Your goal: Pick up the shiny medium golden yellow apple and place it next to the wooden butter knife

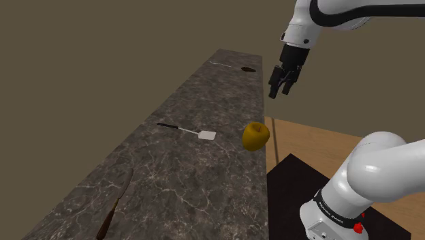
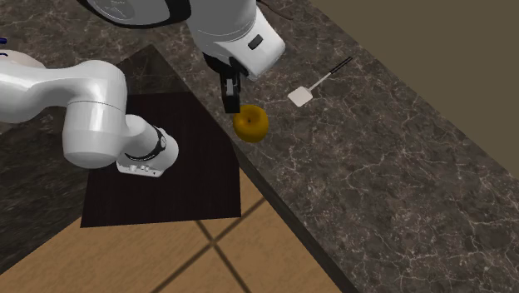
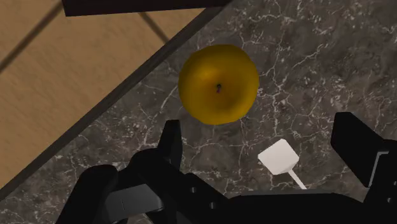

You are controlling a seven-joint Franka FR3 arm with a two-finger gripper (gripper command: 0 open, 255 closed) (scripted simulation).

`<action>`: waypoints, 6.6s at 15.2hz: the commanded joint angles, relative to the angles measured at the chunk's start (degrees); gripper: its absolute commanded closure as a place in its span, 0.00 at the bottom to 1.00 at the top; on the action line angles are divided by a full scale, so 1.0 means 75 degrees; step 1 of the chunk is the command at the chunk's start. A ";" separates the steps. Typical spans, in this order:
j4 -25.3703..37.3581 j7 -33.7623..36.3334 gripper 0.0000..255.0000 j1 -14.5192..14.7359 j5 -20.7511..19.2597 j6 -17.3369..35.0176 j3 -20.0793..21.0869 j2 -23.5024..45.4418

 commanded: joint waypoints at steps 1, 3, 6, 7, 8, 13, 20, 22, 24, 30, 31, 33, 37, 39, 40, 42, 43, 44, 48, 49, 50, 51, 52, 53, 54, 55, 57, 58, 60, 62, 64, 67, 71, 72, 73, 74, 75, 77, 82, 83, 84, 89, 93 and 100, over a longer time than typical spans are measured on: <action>0.0000 0.0000 0.00 0.0000 0.0000 0.0000 0.0000 0.0000; -0.0852 -0.1514 0.00 0.0447 -0.0433 0.0856 -0.0193 -0.0440; -0.2101 -0.3786 0.00 0.1081 -0.1145 0.2250 -0.0671 -0.1031; -0.2496 -0.4554 0.00 0.1275 -0.1408 0.2743 -0.0891 -0.1190; -0.2872 -0.5334 0.00 0.1454 -0.1685 0.3250 -0.1145 -0.1320; -0.3470 -0.6231 0.00 0.1658 -0.2110 0.4281 -0.1576 -0.1190; -0.3725 -0.6215 0.00 0.1646 -0.2201 0.4965 -0.1679 -0.0760; -0.3725 -0.6215 0.00 0.1646 -0.2201 0.4965 -0.1679 -0.0759; -0.3725 -0.6215 0.00 0.1646 -0.2201 0.4965 -0.1679 -0.0759; -0.3725 -0.6215 1.00 0.1646 -0.2201 0.4964 -0.1679 -0.0760; -0.3725 -0.6215 1.00 0.1646 -0.2201 0.4964 -0.1679 -0.0760; -0.3725 -0.6215 1.00 0.1646 -0.2201 0.4964 -0.1679 -0.0760; -0.3574 -0.6218 1.00 0.1669 -0.2156 0.4694 -0.1638 -0.0881; -0.3416 -0.6222 1.00 0.1691 -0.2112 0.4432 -0.1599 -0.0986; -0.3334 -0.6223 1.00 0.1702 -0.2090 0.4305 -0.1579 -0.1033; -0.3167 -0.6226 1.00 0.1724 -0.2047 0.4056 -0.1540 -0.1116; -0.3081 -0.6228 1.00 0.1734 -0.2027 0.3935 -0.1521 -0.1152; -0.2994 -0.6229 1.00 0.1745 -0.2006 0.3815 -0.1503 -0.1185; -0.2632 -0.6235 1.00 0.1788 -0.1928 0.3354 -0.1430 -0.1286; -0.2538 -0.6236 1.00 0.1798 -0.1910 0.3243 -0.1413 -0.1305; -0.2444 -0.6238 1.00 0.1808 -0.1891 0.3133 -0.1396 -0.1320; -0.2348 -0.6240 1.00 0.1818 -0.1873 0.3025 -0.1379 -0.1333; -0.2251 -0.6242 1.00 0.1828 -0.1855 0.2918 -0.1362 -0.1343; -0.2152 -0.6243 1.00 0.1838 -0.1838 0.2812 -0.1346 -0.1351; -0.2053 -0.6245 1.00 0.1847 -0.1821 0.2708 -0.1330 -0.1357; -0.1953 -0.6247 1.00 0.1857 -0.1804 0.2604 -0.1314 -0.1360; -0.1749 -0.6251 1.00 0.1875 -0.1771 0.2401 -0.1283 -0.1360; -0.1645 -0.6253 1.00 0.1884 -0.1755 0.2301 -0.1268 -0.1357; -0.1435 -0.6257 1.00 0.1902 -0.1725 0.2103 -0.1240 -0.1345; -0.1221 -0.6261 1.00 0.1919 -0.1695 0.1909 -0.1212 -0.1326; -0.1003 -0.6266 1.00 0.1935 -0.1667 0.1718 -0.1186 -0.1299; -0.0668 -0.6273 1.00 0.1960 -0.1626 0.1437 -0.1148 -0.1246; -0.0208 -0.6283 1.00 0.1990 -0.1576 0.1069 -0.1103 -0.1154; -0.0091 -0.6286 1.00 0.1998 -0.1564 0.0978 -0.1092 -0.1127; -0.0064 -0.6287 1.00 0.2000 -0.1561 0.0957 -0.1090 -0.1122; -0.0018 -0.6118 1.00 0.2073 -0.1468 0.1027 -0.0938 -0.0992; 0.0036 -0.5952 1.00 0.2143 -0.1378 0.1097 -0.0788 -0.0854; 0.0172 -0.5625 1.00 0.2279 -0.1210 0.1236 -0.0495 -0.0556; 0.0669 -0.4839 1.00 0.2564 -0.0866 0.1558 0.0207 0.0307; 0.0795 -0.4685 1.00 0.2611 -0.0813 0.1615 0.0342 0.0497; 0.0929 -0.4532 1.00 0.2657 -0.0767 0.1669 0.0474 0.0692; 0.1733 -0.3778 1.00 0.2828 -0.0633 0.1879 0.1117 0.1734; 0.2534 -0.3170 1.00 0.2922 -0.0660 0.1958 0.1606 0.2642; 0.4303 -0.2068 1.00 0.3094 -0.1044 0.1849 0.2393 0.4404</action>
